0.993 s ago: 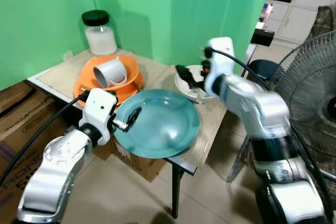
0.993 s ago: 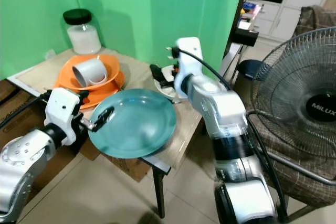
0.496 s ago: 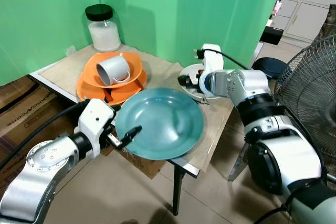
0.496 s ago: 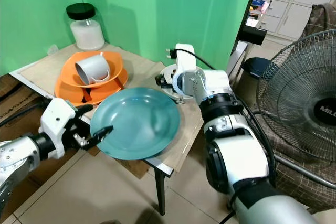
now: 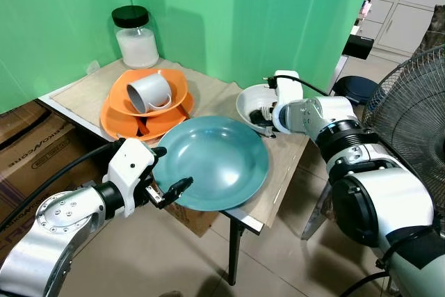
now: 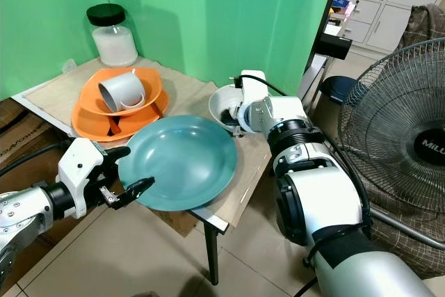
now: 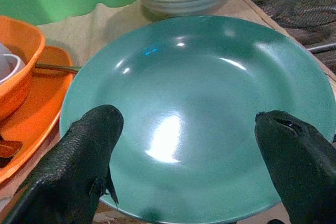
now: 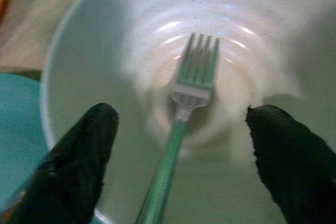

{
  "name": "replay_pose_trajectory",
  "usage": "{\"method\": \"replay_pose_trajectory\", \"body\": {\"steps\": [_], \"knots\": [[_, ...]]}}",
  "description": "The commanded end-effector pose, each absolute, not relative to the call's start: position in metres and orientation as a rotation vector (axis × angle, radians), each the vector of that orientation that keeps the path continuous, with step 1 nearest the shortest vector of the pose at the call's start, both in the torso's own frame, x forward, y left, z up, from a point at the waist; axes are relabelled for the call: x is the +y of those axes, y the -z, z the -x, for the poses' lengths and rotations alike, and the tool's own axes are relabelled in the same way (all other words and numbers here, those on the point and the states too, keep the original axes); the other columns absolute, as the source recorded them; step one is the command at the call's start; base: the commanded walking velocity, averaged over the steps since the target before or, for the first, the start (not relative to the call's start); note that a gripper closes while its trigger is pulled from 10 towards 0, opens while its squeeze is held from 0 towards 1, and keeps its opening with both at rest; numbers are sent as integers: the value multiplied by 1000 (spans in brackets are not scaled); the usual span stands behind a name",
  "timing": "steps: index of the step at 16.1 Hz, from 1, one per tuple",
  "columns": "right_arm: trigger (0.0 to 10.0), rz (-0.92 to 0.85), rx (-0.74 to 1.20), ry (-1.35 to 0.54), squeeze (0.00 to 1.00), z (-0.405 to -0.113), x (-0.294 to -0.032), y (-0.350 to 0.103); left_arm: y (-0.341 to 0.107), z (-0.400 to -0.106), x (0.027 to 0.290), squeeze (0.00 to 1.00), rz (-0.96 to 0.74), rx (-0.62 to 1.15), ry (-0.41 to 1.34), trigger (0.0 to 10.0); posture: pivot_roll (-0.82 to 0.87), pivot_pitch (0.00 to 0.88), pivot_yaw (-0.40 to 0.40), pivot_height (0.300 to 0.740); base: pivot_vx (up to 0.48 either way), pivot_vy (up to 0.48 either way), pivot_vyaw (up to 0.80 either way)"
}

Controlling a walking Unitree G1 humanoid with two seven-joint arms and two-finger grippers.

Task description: Setting the table

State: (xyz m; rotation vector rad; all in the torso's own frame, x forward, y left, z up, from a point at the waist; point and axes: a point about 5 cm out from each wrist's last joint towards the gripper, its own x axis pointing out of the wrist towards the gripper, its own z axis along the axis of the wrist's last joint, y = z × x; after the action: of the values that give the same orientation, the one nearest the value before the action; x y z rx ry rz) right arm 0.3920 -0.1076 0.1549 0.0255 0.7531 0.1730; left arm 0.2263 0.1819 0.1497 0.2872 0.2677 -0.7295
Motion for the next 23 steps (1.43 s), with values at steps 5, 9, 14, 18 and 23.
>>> {"method": "replay_pose_trajectory", "body": {"steps": [5,9,14,18,23], "knots": [[1647,55,714,-148,0,-397,-112,-161,-153,-225,179,0,-300,265,761,10000,66,0,-16,740,0,0,0],[0,87,724,-157,0,-396,-113,-157,-153,-225,178,0,-302,266,772,10000,67,0,-14,740,0,0,0],[0,87,729,-163,0,-396,-114,-156,-154,-226,178,0,-305,263,775,10000,71,0,-15,740,0,0,0],[0,92,729,-173,0,-396,-113,-156,-155,-227,179,0,-312,259,773,10000,71,0,-12,740,0,0,0],[0,98,726,-184,0,-396,-111,-156,-156,-228,180,0,-317,256,770,10000,76,0,-9,740,0,0,0]]}}
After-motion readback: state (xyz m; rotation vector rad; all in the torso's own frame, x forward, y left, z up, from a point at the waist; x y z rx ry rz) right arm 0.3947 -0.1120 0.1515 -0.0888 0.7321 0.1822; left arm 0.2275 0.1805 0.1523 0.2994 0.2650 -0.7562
